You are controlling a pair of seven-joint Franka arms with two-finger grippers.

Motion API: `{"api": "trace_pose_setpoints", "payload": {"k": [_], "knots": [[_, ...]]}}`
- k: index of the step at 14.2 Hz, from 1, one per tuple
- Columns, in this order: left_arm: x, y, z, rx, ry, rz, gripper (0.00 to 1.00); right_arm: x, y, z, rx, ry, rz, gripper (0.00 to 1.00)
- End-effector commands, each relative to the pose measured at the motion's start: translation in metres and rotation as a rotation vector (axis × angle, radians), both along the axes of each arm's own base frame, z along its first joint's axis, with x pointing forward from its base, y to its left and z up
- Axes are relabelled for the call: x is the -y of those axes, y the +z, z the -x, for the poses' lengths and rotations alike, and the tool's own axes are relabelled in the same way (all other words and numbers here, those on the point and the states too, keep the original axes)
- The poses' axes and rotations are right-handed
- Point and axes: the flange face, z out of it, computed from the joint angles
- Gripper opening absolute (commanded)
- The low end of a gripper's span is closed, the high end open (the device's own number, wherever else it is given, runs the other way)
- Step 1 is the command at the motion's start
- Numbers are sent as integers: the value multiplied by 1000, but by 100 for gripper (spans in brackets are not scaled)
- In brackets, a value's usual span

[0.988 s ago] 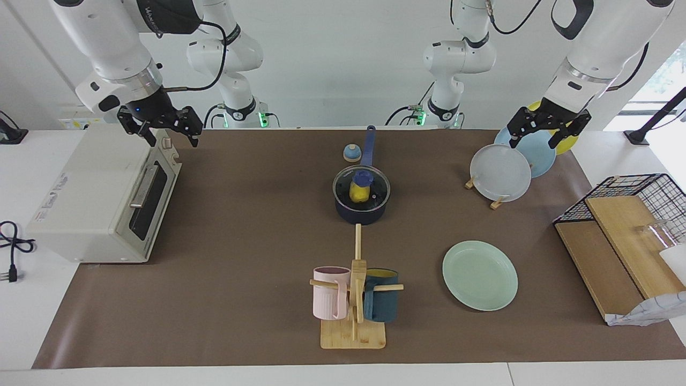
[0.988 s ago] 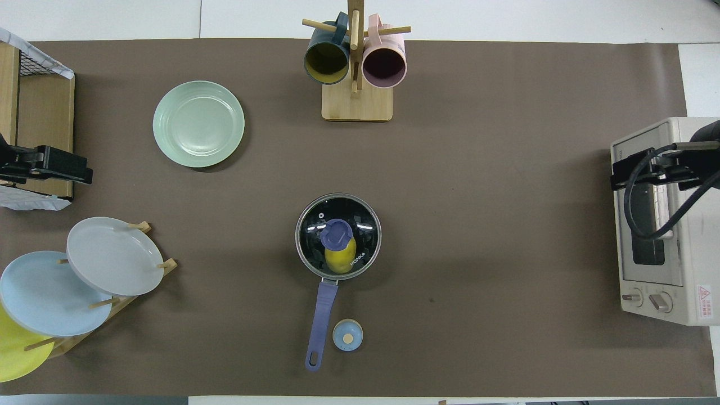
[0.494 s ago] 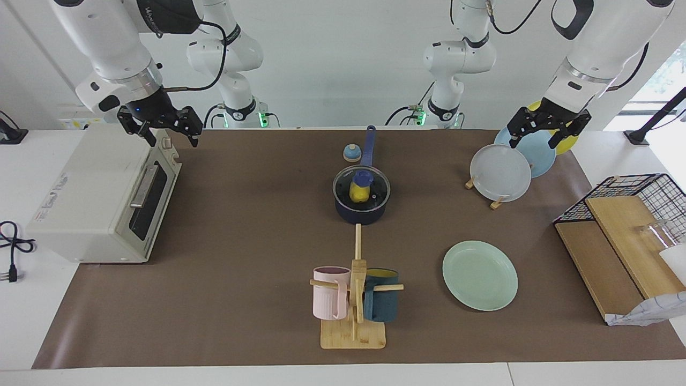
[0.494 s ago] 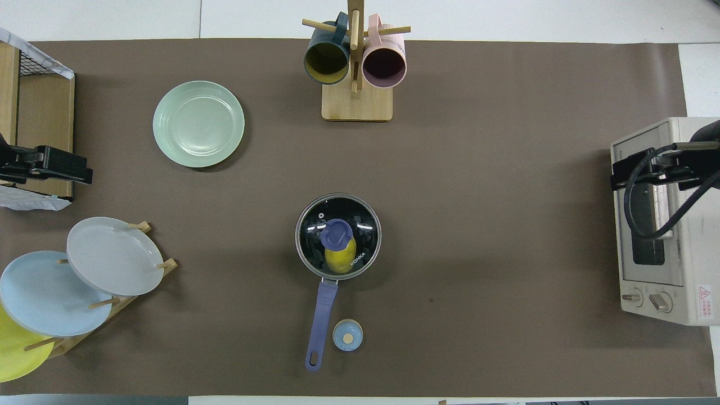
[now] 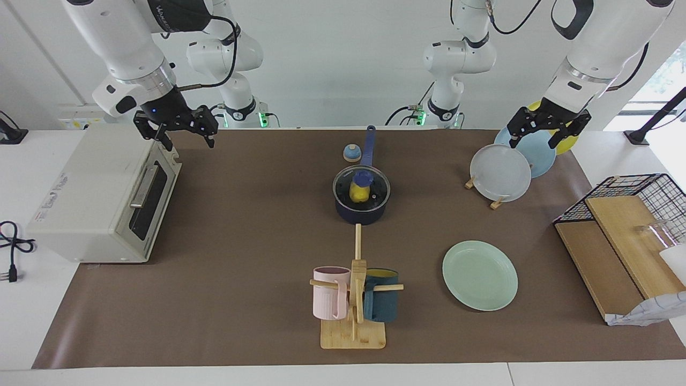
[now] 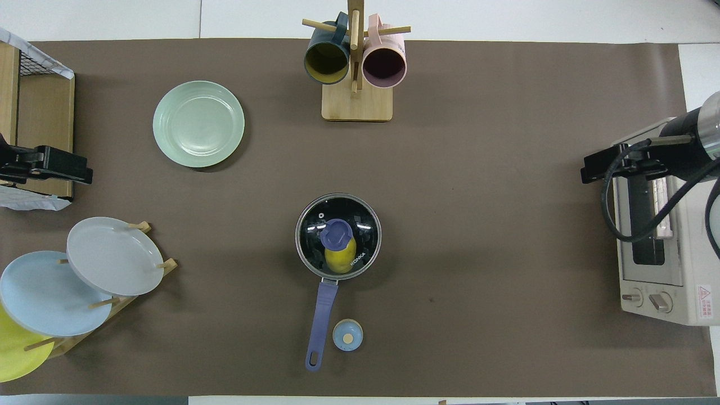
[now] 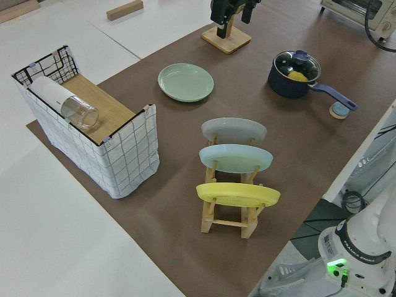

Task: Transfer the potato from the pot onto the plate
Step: 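Move the right gripper from rest toward the lidded saucepan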

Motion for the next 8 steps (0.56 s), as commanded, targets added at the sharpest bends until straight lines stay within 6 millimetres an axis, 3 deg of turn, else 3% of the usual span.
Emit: {"api": "trace_pose_setpoints", "payload": {"k": [1,3,6,8], "knots": [[-2,1,7,-9,7,-17,100,-55,6,-26,-9,68,-17,100],[-2,1,7,-7,7,-17,100,-126,-2,-22,-30,41,-13,100],[-4,1,7,-7,8,-17,100,-244,-16,5,16,62,8,100],[-4,1,7,-7,10,-17,100,-301,-47,14,35,-7,7,100]]}}
